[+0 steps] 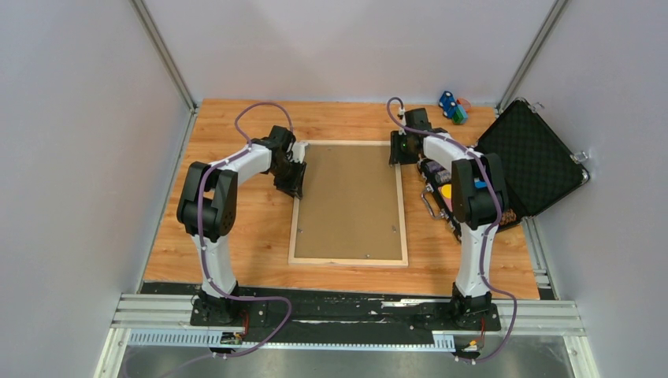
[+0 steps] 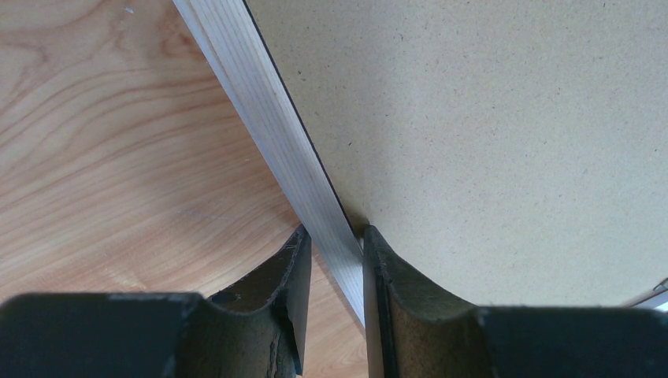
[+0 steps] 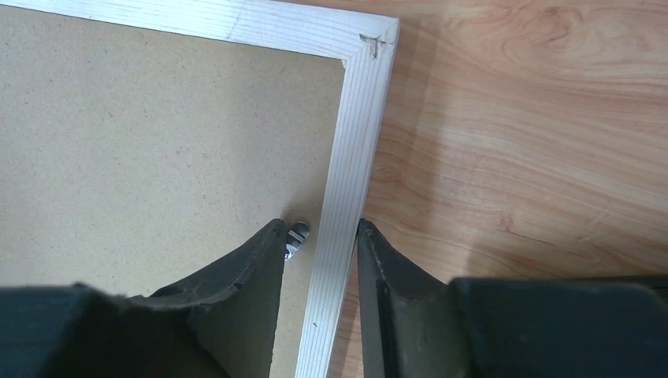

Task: Put the photo into the frame
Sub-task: Install the photo frame at the center of the board.

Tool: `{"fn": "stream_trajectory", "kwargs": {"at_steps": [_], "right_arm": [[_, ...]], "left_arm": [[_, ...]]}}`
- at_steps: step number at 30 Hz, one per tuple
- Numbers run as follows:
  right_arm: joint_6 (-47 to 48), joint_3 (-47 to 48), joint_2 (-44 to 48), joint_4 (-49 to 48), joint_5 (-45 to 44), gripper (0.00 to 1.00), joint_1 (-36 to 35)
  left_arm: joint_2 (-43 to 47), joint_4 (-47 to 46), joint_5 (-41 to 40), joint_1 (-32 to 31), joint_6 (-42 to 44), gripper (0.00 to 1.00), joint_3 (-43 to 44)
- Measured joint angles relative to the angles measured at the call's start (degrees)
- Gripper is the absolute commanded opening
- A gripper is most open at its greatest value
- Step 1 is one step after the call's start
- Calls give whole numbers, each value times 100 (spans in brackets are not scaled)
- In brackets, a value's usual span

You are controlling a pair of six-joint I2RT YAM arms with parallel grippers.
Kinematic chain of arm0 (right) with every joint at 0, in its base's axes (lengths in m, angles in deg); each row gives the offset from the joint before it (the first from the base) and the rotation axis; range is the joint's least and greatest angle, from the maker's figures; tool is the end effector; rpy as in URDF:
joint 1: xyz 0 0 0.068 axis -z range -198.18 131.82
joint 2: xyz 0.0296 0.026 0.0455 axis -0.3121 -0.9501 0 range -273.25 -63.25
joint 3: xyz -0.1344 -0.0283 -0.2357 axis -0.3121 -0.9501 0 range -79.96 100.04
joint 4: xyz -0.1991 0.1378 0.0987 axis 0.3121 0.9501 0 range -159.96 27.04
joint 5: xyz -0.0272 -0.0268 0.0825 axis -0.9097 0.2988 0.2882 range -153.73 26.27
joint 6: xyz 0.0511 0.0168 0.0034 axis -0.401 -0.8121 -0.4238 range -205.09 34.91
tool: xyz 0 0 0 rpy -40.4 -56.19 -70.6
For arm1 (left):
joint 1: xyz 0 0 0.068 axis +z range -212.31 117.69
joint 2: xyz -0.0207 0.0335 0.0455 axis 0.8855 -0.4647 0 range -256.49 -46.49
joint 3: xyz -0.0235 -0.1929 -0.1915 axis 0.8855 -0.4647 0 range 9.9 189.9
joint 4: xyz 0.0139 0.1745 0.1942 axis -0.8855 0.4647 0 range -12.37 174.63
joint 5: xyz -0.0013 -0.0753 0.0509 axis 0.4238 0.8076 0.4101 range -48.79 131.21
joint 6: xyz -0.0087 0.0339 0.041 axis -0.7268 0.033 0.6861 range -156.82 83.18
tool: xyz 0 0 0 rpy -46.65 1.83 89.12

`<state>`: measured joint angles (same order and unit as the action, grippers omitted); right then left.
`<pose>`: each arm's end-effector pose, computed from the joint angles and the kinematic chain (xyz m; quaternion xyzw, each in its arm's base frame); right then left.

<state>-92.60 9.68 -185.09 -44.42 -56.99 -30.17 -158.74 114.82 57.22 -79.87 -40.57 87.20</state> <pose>0.4462 0.0989 0.1655 -0.0538 0.9576 0.1027 0.2638 0.3673 -0.1265 0.1637 0.1391 0.9686 -0.1636 0.1255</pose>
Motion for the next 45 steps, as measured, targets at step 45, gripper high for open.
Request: {"fn": "stream_trajectory", "kwargs": {"at_steps": [45], "right_arm": [[918, -289, 98, -339, 691, 38, 245]], "left_arm": [[0, -2, 22, 15, 0, 0, 0]]}}
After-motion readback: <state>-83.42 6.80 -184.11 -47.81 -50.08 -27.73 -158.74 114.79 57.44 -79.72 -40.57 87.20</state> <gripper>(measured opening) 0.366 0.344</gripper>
